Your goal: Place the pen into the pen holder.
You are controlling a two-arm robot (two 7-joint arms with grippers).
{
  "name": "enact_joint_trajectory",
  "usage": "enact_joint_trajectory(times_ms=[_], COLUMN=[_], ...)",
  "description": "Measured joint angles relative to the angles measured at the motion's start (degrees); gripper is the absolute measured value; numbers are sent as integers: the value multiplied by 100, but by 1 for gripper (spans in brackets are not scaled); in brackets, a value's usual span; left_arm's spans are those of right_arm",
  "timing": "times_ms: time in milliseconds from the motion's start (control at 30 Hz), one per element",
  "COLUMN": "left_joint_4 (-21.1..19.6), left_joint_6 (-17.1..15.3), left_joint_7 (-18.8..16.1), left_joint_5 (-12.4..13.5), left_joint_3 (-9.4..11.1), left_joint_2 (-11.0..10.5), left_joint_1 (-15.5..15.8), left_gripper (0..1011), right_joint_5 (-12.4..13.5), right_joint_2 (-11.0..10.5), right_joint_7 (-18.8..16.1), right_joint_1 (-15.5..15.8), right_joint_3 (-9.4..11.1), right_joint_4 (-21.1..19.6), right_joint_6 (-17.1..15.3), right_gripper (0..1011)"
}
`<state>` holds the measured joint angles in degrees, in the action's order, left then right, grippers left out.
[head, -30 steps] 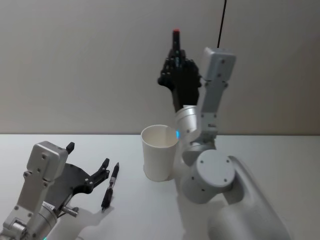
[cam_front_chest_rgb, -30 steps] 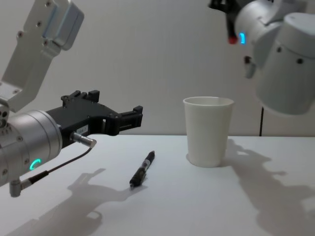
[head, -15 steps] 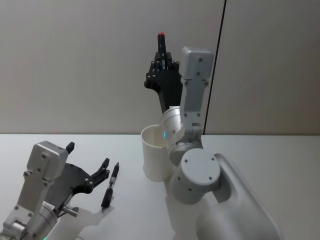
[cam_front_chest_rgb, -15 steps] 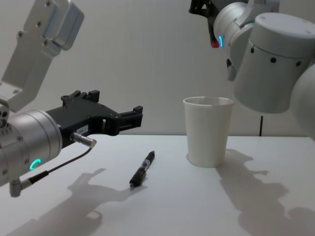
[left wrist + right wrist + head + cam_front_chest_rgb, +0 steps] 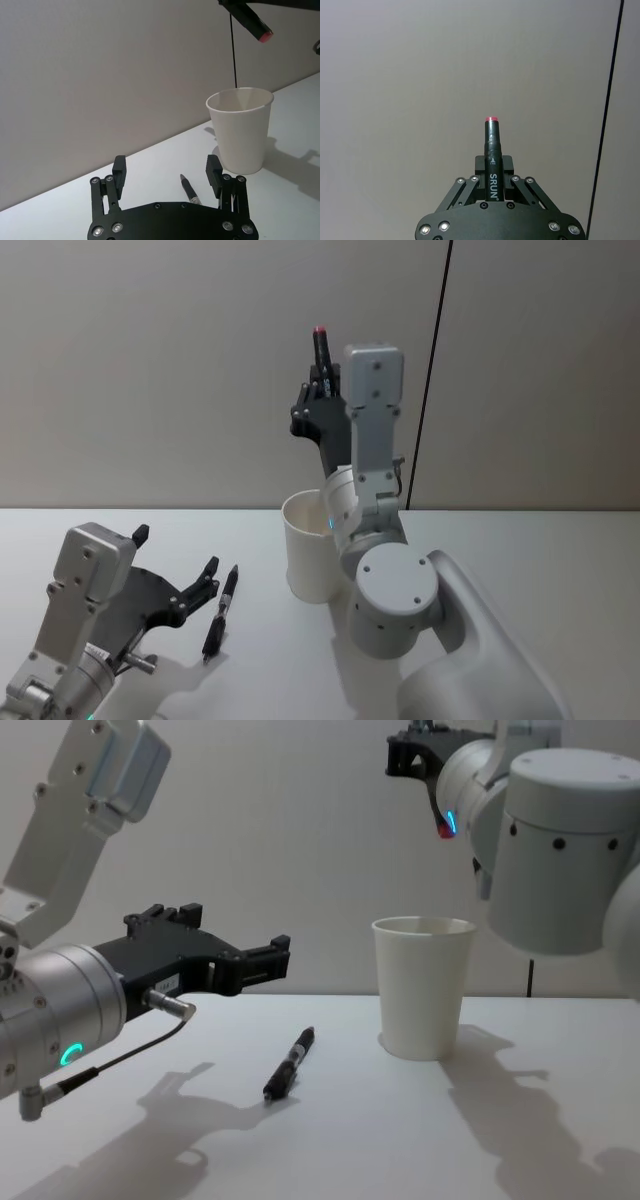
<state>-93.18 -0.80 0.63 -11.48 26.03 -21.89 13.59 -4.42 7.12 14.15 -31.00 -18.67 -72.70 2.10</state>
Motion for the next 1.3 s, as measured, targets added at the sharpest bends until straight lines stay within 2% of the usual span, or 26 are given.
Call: enact_joint_trajectory(times_ms=[533,1300], left_joint_4=[0,0], left_joint_6=[0,0], left_joint_7=[0,0], left_joint_5=[0,0], left_joint_3=[0,0], left_joint_2=[0,0], left_joint_1=[0,0], left_gripper=[1003,1003], right_joint_5=[-304,-404], right_joint_2=[-1,141], right_joint_7=[97,96], right_joint_1=[6,-203], right_joint_3=[-53,22], right_joint_4=[366,1194], right_joint_6=[-188,125], right_gripper=[186,186])
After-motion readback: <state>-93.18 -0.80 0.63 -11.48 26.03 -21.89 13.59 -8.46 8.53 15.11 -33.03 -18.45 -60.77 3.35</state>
